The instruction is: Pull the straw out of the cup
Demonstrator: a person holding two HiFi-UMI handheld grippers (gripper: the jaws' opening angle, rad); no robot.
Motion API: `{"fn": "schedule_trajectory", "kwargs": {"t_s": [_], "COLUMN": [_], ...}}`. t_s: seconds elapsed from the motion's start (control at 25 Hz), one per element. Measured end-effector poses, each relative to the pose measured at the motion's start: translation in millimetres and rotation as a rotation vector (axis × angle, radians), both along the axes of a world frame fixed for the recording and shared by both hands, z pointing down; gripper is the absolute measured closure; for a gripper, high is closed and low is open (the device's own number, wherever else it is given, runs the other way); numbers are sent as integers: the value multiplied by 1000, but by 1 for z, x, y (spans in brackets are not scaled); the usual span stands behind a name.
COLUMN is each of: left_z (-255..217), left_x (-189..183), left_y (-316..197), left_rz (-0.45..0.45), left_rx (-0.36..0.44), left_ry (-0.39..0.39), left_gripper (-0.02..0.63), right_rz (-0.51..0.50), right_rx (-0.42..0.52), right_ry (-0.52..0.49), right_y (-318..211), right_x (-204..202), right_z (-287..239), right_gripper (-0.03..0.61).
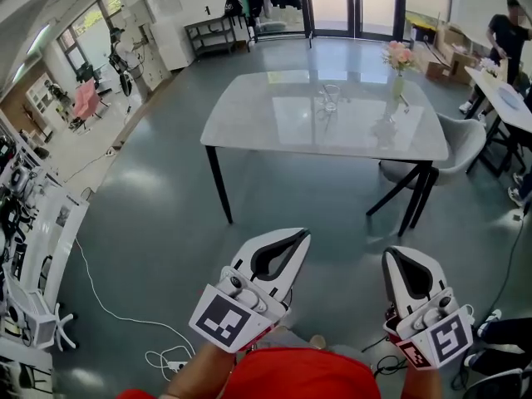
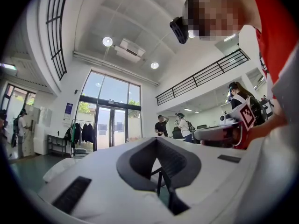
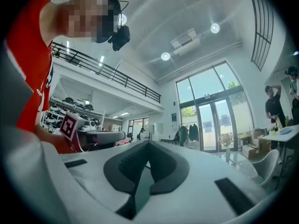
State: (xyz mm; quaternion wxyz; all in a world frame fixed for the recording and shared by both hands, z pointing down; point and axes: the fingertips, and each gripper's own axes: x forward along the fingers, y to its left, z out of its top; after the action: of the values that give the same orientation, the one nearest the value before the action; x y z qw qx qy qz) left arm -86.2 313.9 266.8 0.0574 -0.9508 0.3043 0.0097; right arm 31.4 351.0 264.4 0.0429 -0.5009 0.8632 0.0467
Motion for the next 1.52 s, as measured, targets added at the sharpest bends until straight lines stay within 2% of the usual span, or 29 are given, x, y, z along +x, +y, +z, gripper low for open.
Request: {"fn": "schedule_trajectory", "kwargs": {"t_s": [0.32,0.56,0.76,1.2,1.52], "left_z": [-3,1,8,16,18], "left_x": [19,23,25,17,18], "left_y": [-22,-69,-130,-279,-359], "left_rz": [-22,-25,-9,43,67], "left_rx": [8,15,24,-26,-48], "left_ry": [2,15,14,2,8], "left_gripper": [606,606,605,606,606], "right_rz": [-12,-11,14,56,86], "right_rx": [2,0,-11,-54,-77], "right_ry": [-10,5,12,18,57], "right_y": [-21,-65,-126,-282,-362], "right_x": [19,23,25,8,0], "right_z": [1,5,11,11,9], "right_gripper": [577,577,577,577,576]}}
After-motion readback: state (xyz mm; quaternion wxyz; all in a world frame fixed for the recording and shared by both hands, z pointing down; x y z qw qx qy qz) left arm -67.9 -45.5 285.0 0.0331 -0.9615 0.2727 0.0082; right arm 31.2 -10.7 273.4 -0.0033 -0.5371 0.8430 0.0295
